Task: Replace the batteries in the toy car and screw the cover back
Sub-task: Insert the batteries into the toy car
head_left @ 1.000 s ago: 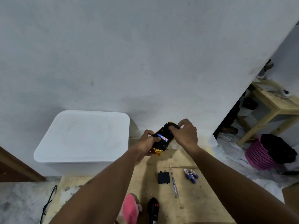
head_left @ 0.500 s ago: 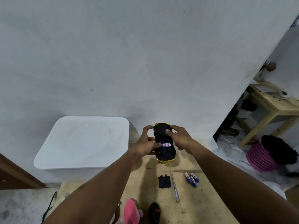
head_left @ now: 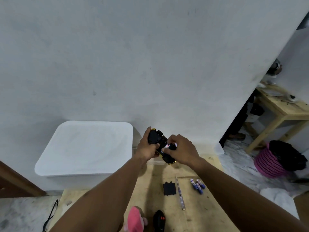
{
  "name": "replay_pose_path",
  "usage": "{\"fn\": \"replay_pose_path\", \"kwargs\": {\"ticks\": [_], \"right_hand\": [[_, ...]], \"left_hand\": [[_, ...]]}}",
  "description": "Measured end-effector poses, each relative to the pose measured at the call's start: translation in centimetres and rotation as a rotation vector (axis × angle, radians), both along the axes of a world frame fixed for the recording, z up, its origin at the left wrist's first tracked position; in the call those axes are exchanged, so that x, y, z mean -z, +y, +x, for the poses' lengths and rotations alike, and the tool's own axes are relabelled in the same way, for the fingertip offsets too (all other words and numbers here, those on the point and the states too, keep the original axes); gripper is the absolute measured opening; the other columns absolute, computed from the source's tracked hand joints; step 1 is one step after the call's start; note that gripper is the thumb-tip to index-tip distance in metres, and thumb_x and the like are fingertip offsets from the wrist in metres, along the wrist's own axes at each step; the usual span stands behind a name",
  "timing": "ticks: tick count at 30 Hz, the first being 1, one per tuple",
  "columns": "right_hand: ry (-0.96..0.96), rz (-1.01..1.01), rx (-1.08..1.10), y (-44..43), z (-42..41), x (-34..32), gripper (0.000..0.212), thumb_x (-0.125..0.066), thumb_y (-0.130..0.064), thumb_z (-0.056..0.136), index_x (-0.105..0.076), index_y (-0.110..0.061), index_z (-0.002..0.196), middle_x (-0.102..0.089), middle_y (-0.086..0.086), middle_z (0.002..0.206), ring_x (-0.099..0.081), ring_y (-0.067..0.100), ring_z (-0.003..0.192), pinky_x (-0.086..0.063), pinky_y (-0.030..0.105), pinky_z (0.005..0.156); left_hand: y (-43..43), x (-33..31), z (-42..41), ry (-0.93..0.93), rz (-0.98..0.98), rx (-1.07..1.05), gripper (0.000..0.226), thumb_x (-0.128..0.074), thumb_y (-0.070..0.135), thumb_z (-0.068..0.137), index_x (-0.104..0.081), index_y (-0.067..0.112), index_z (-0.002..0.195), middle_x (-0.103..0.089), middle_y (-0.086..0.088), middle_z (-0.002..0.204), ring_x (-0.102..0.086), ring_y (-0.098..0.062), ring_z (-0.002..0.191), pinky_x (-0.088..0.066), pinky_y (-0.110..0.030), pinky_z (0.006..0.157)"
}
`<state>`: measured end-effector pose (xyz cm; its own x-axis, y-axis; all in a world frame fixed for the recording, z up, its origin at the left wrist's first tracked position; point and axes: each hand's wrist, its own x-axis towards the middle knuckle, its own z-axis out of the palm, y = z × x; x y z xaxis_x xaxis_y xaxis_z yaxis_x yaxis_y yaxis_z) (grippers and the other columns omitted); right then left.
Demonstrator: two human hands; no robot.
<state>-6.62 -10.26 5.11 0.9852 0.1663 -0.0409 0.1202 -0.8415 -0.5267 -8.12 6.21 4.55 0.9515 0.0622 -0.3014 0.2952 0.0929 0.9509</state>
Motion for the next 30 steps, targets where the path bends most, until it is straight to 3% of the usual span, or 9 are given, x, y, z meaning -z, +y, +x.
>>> {"fn": "replay_pose_path", "kwargs": {"ticks": [3, 6, 10, 15, 19, 24, 30], "right_hand": [[-0.032, -0.034, 0.046, 0.5, -0.6, 0.5, 0.035, -0.072, -0.058, 0.077, -0.058, -0.033, 0.097, -0.055, -0.010, 0.104, -0.059, 0.017, 0.093, -0.047, 0.032, 0.077], [-0.025, -0.036, 0.075, 0.7, -0.9, 0.6, 0.038, -0.071, -0.057, 0.080, -0.060, -0.029, 0.104, -0.055, -0.007, 0.107, -0.060, 0.018, 0.095, -0.046, 0.032, 0.076], [0.018, -0.011, 0.086, 0.8, -1.0, 0.8, 0.039, -0.073, -0.053, 0.080, -0.060, -0.030, 0.108, -0.055, -0.005, 0.110, -0.061, 0.019, 0.097, -0.048, 0.032, 0.077], [0.086, 0.032, 0.094, 0.9, -0.7, 0.8, 0.037, -0.076, -0.048, 0.078, -0.057, -0.031, 0.104, -0.053, -0.002, 0.112, -0.061, 0.020, 0.096, -0.049, 0.032, 0.078], [0.110, 0.080, 0.122, 1.2, -0.1, 0.4, 0.032, -0.076, -0.043, 0.081, -0.057, -0.027, 0.102, -0.052, 0.001, 0.115, -0.061, 0.022, 0.097, -0.048, 0.032, 0.078], [0.069, 0.121, 0.118, 1.2, -0.2, 0.7, 0.033, -0.074, -0.046, 0.083, -0.052, -0.025, 0.096, -0.053, 0.001, 0.111, -0.060, 0.021, 0.093, -0.046, 0.031, 0.074], [-0.086, 0.314, 0.165, 1.5, -1.2, 0.1, 0.026, -0.080, -0.033, 0.078, -0.055, -0.030, 0.080, -0.059, -0.012, 0.097, -0.058, 0.014, 0.082, -0.049, 0.035, 0.071]], "left_hand": [[-0.3, 0.3, 0.0, 0.001, 0.000, -0.035, 0.077, -0.049, -0.011, 0.086, -0.040, 0.041, 0.142, -0.060, -0.001, 0.121, -0.062, -0.018, 0.085, -0.058, -0.036, 0.064], [-0.4, 0.3, -0.2, 0.002, 0.002, -0.082, 0.077, -0.045, -0.013, 0.087, -0.039, 0.039, 0.144, -0.061, 0.009, 0.108, -0.060, -0.008, 0.078, -0.056, -0.032, 0.063], [-0.4, 0.2, -0.4, -0.006, 0.012, -0.073, 0.076, -0.045, -0.015, 0.087, -0.040, 0.037, 0.143, -0.059, 0.015, 0.097, -0.058, -0.008, 0.073, -0.053, -0.037, 0.070], [-0.5, 0.2, -0.6, -0.003, 0.049, -0.078, 0.077, -0.047, -0.012, 0.088, -0.038, 0.040, 0.145, -0.058, 0.016, 0.100, -0.059, -0.006, 0.076, -0.056, -0.036, 0.065], [-0.7, 0.4, -0.5, -0.011, 0.033, -0.112, 0.078, -0.050, -0.007, 0.091, -0.032, 0.043, 0.148, -0.058, 0.016, 0.106, -0.060, -0.004, 0.079, -0.059, -0.047, 0.075], [-0.7, 0.5, -0.4, -0.025, 0.037, -0.088, 0.080, -0.053, -0.004, 0.090, -0.029, 0.045, 0.149, -0.058, 0.009, 0.120, -0.063, -0.009, 0.089, -0.062, -0.044, 0.072], [-0.6, 0.3, -0.1, -0.012, 0.037, -0.095, 0.082, -0.055, -0.002, 0.089, -0.028, 0.046, 0.149, -0.059, 0.005, 0.124, -0.063, -0.022, 0.097, -0.061, -0.047, 0.072]]}}
